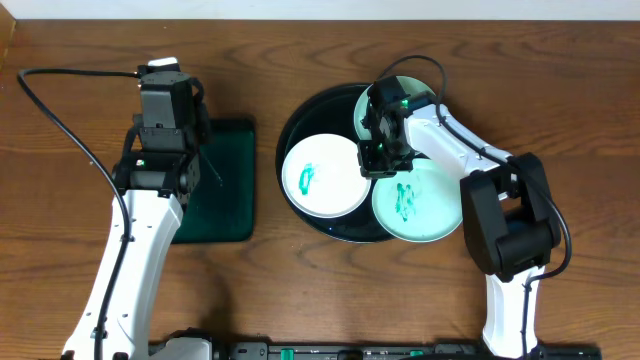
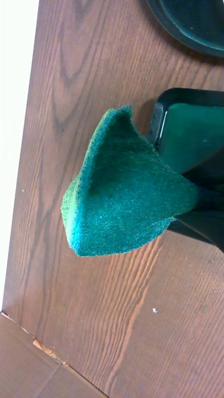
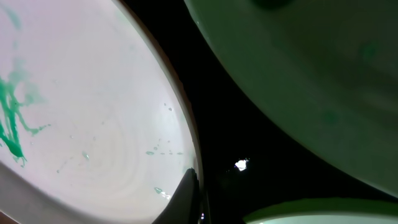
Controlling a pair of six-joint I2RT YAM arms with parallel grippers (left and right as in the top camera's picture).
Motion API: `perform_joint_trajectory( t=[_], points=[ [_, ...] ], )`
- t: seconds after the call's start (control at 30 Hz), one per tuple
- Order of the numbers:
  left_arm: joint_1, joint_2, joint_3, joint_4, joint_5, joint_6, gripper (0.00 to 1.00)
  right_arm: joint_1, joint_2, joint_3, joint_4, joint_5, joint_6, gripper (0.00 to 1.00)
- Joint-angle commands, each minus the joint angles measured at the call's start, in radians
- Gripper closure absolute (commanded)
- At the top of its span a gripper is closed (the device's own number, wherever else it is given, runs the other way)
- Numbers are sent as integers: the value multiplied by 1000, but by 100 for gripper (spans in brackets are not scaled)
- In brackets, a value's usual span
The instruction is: Clean dirty plates on tray and stack at the side
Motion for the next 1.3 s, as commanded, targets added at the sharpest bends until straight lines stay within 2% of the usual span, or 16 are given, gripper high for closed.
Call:
perform_joint_trajectory(
  t=[0.0, 1.1, 1.27],
  points=[
    [-1, -13, 8, 13, -18, 7, 93, 17, 16, 12, -3, -27, -27, 99],
    [-1, -10, 7, 17, -18, 18, 93, 17, 16, 12, -4, -27, -27, 99],
    [2, 11, 7, -77, -18, -14, 93, 17, 16, 12, -4, -27, -27, 99]
  ],
)
